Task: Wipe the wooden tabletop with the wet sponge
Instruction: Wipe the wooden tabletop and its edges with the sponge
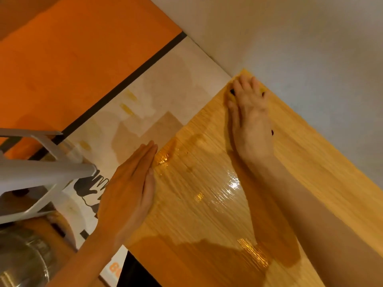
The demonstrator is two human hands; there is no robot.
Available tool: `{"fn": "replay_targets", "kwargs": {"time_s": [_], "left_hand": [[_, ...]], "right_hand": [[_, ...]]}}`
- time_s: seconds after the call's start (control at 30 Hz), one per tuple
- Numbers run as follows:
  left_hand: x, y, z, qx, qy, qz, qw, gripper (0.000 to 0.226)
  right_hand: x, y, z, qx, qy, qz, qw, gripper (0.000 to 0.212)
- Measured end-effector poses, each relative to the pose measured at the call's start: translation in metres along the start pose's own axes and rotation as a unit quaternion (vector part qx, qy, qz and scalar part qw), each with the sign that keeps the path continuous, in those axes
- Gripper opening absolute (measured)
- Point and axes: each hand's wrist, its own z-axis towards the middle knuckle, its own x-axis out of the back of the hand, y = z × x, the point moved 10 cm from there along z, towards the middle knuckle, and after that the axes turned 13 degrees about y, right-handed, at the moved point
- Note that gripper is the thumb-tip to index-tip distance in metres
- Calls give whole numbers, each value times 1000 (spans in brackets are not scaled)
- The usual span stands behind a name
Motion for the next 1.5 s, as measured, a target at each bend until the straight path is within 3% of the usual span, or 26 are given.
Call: {"fn": "replay_targets", "kwargs": {"time_s": [0.1,0.17,0.33,0.43,0.57,0.63,0.8,0.93,1.03,1.1,1.17,1.23,1.4,1.5], "left_hand": [[1,1,-1,-5,0,-1,1000,48],[2,1,-1,-5,7,-5,1000,47],[0,-3,0,-6,7,0,1000,46],[-2,-2,0,-11,-8,-3,1000,47],[-4,-3,1,-19,-19,7,1000,50],[-5,-4,1,-21,-18,12,1000,50],[-5,-6,1,-18,-17,14,1000,51],[-2,-4,1,-14,-12,13,1000,51],[-2,-3,2,-10,-10,4,1000,51],[-2,-3,2,-8,-8,4,1000,51],[-2,-3,2,-8,-8,4,1000,50],[-2,-3,2,-8,-10,-1,1000,50],[0,-3,0,-7,4,-4,1000,46],[2,-4,-3,-6,19,-23,1000,43]], "right_hand": [[-14,-53,-71,176,-64,33,982,43],[-18,-53,-69,253,-116,15,960,42],[-14,-1,53,160,-69,-51,983,36],[-31,-34,43,209,-57,-87,972,40],[-64,-92,-9,340,-208,-36,916,41],[-69,-75,27,315,-249,-77,913,45],[-64,-24,100,201,-248,-262,911,50],[-107,-75,21,255,-302,-183,900,48],[-93,-86,0,271,-336,-98,897,48],[-68,-51,45,221,-288,-105,926,46],[-37,-20,89,148,-187,-131,962,46],[-32,-15,89,121,-112,-144,976,47],[-61,-82,-25,279,-173,-21,944,32],[-36,-65,-49,218,-143,23,965,39]]}}
